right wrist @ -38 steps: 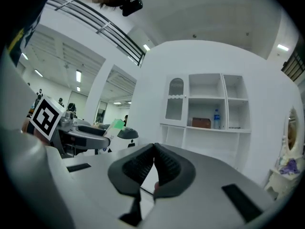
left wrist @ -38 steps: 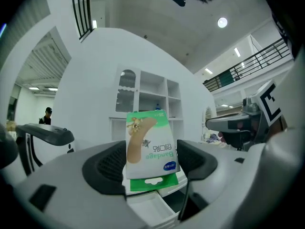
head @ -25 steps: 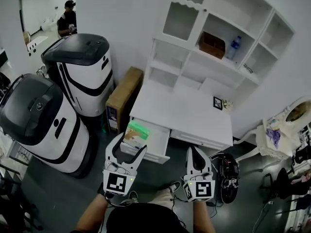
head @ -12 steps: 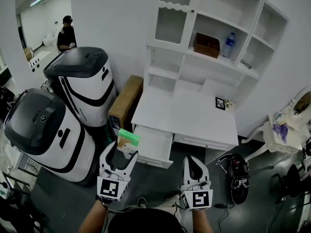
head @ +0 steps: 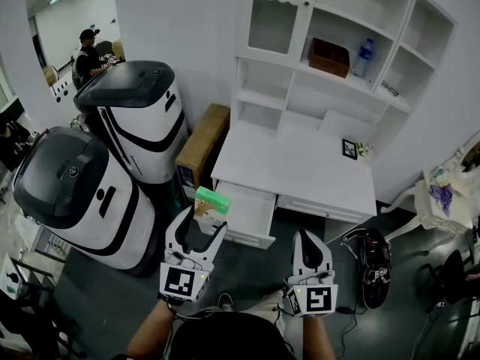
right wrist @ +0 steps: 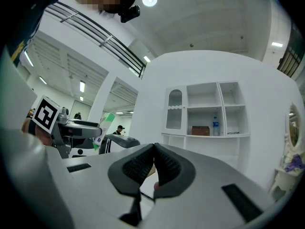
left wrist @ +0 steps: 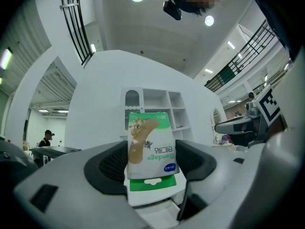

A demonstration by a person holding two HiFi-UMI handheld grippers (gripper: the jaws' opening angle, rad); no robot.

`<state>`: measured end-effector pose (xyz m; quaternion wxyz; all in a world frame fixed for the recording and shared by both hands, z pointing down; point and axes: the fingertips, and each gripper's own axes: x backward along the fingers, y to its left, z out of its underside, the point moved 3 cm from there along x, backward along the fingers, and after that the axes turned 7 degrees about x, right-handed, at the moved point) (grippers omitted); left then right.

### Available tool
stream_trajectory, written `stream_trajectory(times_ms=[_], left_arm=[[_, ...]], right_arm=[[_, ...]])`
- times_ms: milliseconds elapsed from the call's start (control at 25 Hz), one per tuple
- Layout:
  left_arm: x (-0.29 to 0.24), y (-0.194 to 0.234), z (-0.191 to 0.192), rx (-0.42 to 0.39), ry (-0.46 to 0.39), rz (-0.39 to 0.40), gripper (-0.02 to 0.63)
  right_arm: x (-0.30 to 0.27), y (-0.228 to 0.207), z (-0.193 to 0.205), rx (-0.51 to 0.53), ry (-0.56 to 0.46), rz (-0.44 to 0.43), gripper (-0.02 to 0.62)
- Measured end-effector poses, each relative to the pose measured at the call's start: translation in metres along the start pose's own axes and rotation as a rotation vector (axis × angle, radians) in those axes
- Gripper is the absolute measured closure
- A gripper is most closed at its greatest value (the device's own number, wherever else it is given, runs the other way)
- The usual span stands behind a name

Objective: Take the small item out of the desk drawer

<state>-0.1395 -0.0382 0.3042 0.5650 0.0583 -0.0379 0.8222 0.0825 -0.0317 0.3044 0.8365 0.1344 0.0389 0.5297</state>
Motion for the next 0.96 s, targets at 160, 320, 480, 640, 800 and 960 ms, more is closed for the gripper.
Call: stream_trajectory(times_ms=[160, 320, 480, 640, 800, 960], left_arm=[[-0.001, 0.0, -0.009, 0.016, -0.034, -0.009, 0.288], [-0.004, -0.002, -0.017, 0.037, -0.075, -0.011, 0.288], [-0.006, -0.004, -0.016, 0.025, -0.064, -0.003, 0.288], [-0.008, -0.006, -0.013, 0.014, -0.046, 0.007, 0.288], [-0.013, -0.007, -0.015, 0.036, -0.068, 0.006, 0.288], [-0.018, -0.01, -0.011, 0.036, -0.057, 0.013, 0.288]], right_arm=[[-0.002, -0.001, -0.003, 0.004, 0.0, 0.004, 0.58], [-0.003, -0.002, -0.004, 0.012, -0.01, 0.0, 0.58], [-0.003, -0.004, -0.003, 0.005, -0.01, 0.005, 0.58], [-0.003, -0.006, 0.0, -0.004, -0.008, 0.011, 0.58], [-0.004, -0.01, 0.002, -0.002, -0.003, 0.016, 0.58], [-0.005, -0.016, 0.007, -0.008, 0.001, 0.023, 0.58]])
